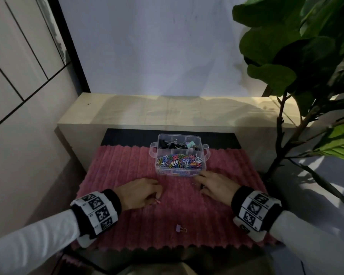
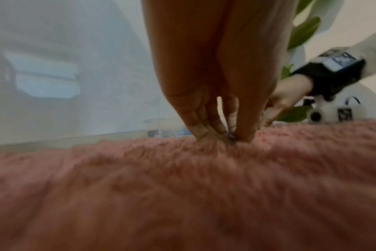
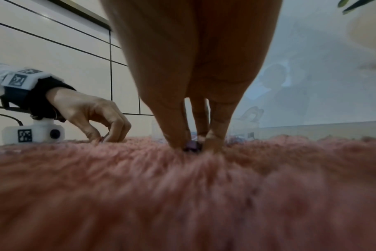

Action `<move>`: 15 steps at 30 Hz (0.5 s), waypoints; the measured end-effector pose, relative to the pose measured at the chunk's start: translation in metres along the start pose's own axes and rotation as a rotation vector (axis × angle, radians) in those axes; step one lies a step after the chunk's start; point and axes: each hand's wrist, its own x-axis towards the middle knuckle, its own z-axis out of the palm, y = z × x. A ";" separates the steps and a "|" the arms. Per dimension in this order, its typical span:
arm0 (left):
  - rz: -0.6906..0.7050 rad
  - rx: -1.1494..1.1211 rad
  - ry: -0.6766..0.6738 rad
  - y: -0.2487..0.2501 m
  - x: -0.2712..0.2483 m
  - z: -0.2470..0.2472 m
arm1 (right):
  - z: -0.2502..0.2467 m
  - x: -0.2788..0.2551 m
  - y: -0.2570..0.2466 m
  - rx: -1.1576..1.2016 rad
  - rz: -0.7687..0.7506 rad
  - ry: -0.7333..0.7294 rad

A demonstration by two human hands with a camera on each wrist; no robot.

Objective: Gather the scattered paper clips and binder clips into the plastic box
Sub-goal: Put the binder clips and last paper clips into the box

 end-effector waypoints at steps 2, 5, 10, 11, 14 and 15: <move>-0.045 -0.132 0.011 -0.003 0.003 -0.004 | 0.002 0.000 -0.002 0.004 0.005 0.002; -0.148 -0.422 0.036 -0.004 0.009 -0.017 | 0.003 0.000 0.000 0.002 0.001 0.005; -0.187 -0.467 0.349 -0.003 0.034 -0.054 | -0.003 -0.003 0.017 0.421 0.136 0.120; -0.212 -0.419 0.403 -0.005 0.041 -0.059 | -0.009 -0.005 0.019 0.602 0.181 0.122; -0.279 -0.301 0.327 -0.010 0.058 -0.067 | -0.034 -0.007 0.024 0.915 0.227 0.199; -0.283 -0.276 0.221 -0.010 0.061 -0.066 | -0.043 -0.004 0.026 0.950 0.236 0.230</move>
